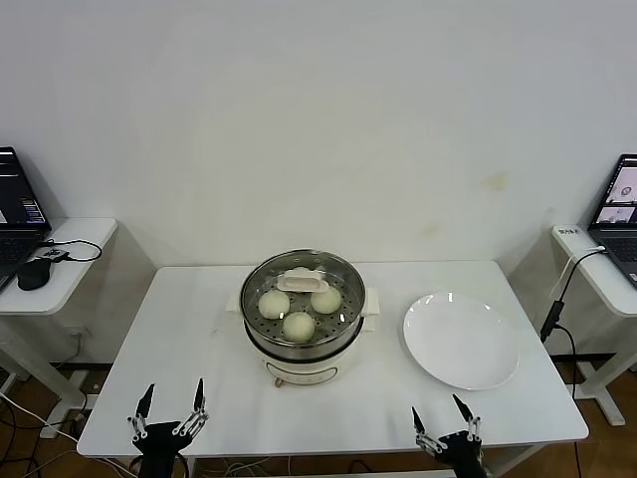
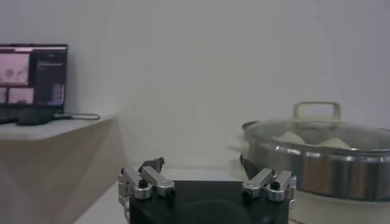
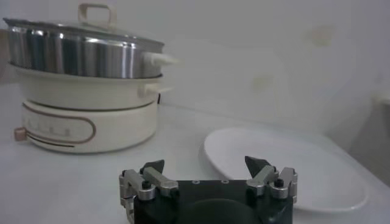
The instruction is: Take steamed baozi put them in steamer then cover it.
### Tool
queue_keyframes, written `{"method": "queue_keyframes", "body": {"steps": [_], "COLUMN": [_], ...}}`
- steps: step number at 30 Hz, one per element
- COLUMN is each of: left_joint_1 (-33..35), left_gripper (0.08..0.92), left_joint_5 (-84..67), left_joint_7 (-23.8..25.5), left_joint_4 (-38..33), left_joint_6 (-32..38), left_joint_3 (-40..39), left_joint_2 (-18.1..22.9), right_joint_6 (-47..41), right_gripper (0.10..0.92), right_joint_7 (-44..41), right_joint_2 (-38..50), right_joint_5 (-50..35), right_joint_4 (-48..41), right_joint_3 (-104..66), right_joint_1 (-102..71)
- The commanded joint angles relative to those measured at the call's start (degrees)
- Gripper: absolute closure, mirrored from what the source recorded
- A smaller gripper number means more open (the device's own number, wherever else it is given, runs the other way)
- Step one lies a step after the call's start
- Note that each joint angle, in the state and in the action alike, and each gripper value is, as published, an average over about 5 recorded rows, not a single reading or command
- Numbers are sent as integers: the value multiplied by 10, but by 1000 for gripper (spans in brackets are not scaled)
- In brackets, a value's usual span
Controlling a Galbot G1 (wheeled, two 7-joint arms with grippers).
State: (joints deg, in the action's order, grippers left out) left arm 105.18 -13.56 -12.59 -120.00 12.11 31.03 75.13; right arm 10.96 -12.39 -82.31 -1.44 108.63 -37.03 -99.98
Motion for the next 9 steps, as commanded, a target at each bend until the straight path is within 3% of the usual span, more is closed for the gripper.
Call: {"method": "queue_keyframes", "body": {"steps": [1, 9], "left_joint_1": [21, 20], "left_gripper": [177, 177], "left_joint_5": [-23, -15], "left_joint_7": [2, 3], "left_joint_4": [31, 32], "left_joint_6": [32, 31], "left_joint_3": [9, 10], "left_joint_2": [6, 5], "right_joint_6": [-3, -2], "right_gripper": [203, 203], "right_joint_7": [0, -1], "right_joint_2": [3, 2], "right_joint_5": [-8, -3], "right_joint_4": [9, 9], "right_joint_3": [9, 11], "right_joint_1": [-5, -9]}}
